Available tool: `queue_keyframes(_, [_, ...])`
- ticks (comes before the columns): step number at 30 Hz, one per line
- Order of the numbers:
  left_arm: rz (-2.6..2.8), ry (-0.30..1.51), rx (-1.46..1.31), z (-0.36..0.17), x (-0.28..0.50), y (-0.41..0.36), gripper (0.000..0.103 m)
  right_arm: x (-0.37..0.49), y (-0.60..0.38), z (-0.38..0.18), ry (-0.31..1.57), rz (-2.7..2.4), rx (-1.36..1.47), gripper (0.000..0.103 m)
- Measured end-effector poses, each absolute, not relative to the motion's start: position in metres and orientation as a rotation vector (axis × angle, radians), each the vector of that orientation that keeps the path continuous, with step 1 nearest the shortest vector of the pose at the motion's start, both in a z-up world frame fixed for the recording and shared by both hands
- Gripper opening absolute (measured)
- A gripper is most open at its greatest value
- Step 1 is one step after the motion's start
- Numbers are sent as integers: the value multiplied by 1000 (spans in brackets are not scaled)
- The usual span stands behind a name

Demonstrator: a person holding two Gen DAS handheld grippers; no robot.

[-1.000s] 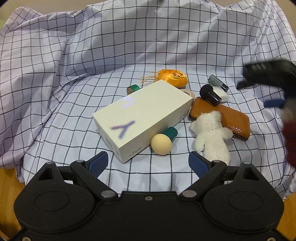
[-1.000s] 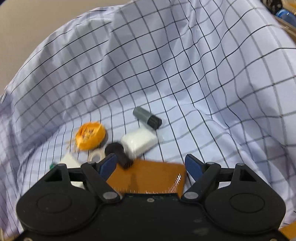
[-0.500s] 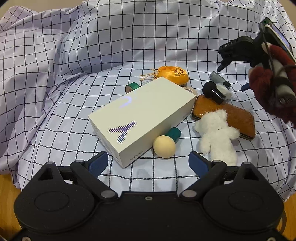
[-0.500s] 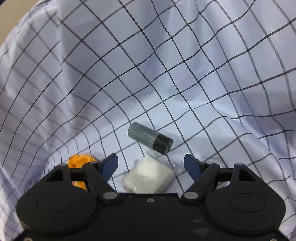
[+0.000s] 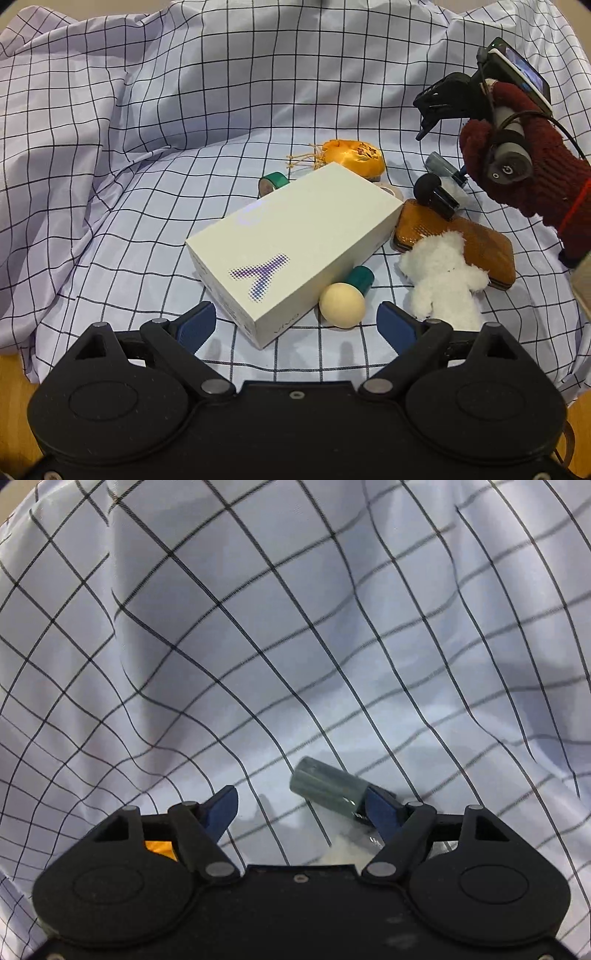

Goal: Organize soft objects

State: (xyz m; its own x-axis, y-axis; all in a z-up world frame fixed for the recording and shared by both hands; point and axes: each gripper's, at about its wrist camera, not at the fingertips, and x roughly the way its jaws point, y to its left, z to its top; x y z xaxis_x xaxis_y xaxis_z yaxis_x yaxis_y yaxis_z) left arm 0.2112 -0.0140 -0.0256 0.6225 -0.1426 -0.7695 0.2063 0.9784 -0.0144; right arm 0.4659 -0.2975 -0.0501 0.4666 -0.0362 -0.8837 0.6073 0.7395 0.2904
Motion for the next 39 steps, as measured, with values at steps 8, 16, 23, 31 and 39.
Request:
queue_keyframes(8, [-208, 877, 55, -26, 215, -9, 91, 448, -312, -46, 1079, -453, 695, 75])
queue_keyframes(16, [-225, 868, 60, -22, 211, -10, 91, 458, -306, -55, 1071, -459, 716, 70])
queue_keyframes(23, [-216, 881, 55, -23, 215, -7, 91, 481, -293, -60, 1036, -469, 603, 70])
queue_keyframes(31, [-212, 884, 70, -24, 217, -8, 91, 497, -294, -72, 1032, -514, 570, 71])
queue_keyframes(39, [-210, 882, 85, -22, 220, -10, 91, 495, -293, -75, 1025, -502, 543, 69])
